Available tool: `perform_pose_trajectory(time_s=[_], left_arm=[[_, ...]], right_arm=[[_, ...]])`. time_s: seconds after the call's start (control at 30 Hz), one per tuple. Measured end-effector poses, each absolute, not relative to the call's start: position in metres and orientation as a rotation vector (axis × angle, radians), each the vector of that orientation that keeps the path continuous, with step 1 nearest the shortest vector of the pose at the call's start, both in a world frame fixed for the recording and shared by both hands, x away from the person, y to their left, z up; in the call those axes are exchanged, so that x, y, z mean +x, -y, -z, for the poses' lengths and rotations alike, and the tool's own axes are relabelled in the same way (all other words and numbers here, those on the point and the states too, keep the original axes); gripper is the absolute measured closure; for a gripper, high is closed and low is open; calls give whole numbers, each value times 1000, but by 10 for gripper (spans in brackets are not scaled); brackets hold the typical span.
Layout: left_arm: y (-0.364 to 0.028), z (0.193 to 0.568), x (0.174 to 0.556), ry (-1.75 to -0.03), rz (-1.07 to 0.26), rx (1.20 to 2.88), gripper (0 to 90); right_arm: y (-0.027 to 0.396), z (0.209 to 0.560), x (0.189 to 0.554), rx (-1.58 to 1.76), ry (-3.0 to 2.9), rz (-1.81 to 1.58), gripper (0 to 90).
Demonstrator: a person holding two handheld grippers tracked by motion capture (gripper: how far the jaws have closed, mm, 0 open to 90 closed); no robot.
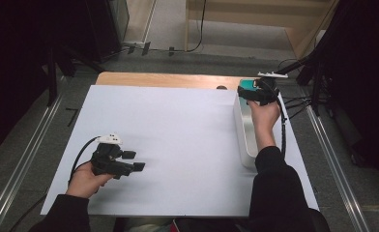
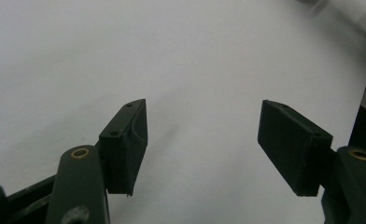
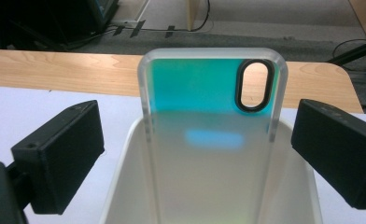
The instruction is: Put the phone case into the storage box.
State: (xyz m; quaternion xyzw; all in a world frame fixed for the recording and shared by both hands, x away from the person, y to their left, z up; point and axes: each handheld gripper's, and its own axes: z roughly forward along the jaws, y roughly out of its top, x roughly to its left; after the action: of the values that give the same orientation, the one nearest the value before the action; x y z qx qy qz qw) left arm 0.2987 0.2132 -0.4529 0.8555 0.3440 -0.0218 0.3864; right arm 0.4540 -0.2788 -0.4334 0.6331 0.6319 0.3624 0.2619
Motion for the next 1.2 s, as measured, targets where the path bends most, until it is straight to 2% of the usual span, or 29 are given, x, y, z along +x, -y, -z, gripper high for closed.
perform_pose_trajectory(time_s=[0.77, 1.2], left_arm=[[-214, 453, 299, -878, 54, 2181, 329], [-215, 451, 299, -884, 58, 2199, 329]], right_arm=[[272, 411, 435, 1729, -1893, -974, 15], [260, 394, 415, 1628, -2048, -1069, 16]])
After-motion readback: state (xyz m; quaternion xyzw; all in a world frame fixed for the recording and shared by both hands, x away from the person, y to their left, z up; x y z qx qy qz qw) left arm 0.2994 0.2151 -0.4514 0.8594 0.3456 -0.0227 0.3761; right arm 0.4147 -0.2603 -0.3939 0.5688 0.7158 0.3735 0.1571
